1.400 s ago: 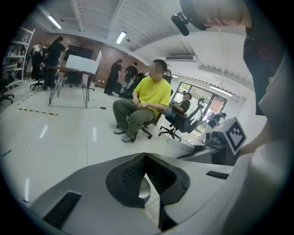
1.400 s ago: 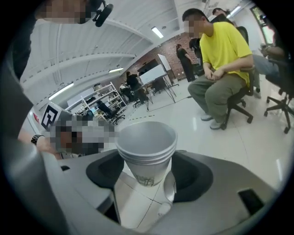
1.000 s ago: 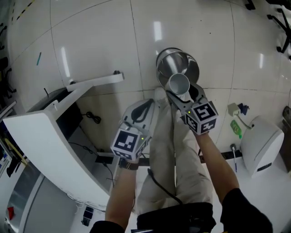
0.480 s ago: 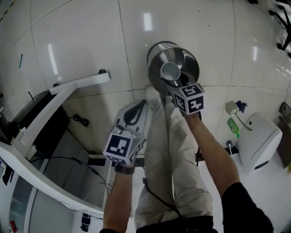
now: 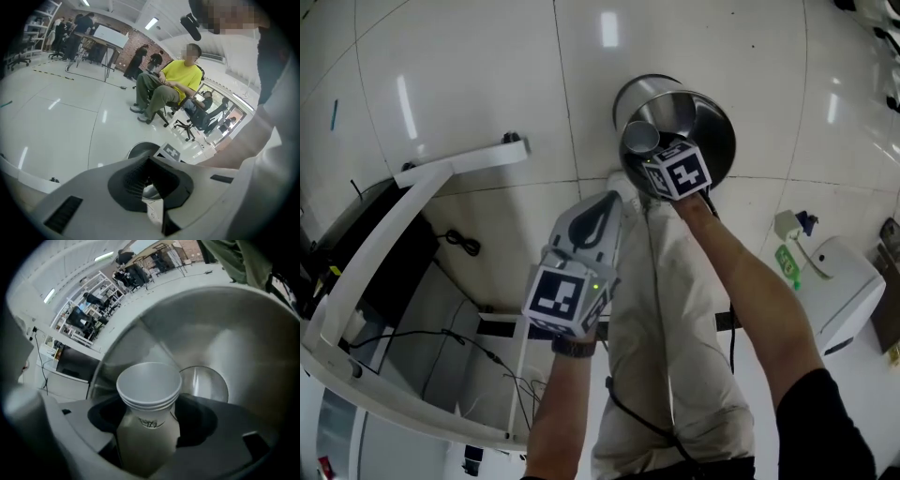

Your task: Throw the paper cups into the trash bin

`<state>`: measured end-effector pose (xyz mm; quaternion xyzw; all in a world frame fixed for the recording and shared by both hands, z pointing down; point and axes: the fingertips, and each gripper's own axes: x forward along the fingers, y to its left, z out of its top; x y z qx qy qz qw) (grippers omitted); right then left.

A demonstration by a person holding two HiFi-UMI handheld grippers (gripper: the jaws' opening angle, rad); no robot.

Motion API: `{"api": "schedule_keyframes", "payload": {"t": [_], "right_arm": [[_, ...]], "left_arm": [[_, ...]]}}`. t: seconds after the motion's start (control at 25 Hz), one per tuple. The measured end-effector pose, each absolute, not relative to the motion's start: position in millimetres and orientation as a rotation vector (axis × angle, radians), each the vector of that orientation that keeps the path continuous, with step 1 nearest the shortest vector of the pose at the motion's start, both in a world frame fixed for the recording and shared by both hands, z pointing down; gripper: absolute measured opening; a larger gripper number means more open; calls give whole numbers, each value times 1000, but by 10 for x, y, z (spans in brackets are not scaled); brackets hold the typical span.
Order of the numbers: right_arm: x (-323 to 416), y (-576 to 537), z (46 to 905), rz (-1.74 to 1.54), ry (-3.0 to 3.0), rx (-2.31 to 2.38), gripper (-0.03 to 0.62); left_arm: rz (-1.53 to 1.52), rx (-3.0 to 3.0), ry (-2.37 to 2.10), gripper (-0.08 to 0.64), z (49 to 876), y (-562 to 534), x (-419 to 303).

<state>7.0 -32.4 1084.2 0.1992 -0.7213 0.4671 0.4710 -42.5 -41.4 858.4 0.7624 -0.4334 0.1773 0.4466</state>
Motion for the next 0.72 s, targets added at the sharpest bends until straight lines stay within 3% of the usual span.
{"api": "schedule_keyframes", "payload": {"t": [0.24, 0.56, 0.72], "right_arm": [[116, -191, 11489, 970, -1658, 414, 334], [27, -344, 12019, 1328, -1683, 519, 338], [53, -307, 12080, 1286, -1703, 481, 342]], "left_arm": [[342, 1863, -1168, 2, 8683, -446, -645], [370, 1914, -1079, 2, 8939, -303, -682], [376, 1929, -1042, 3, 8943, -296, -583]]}}
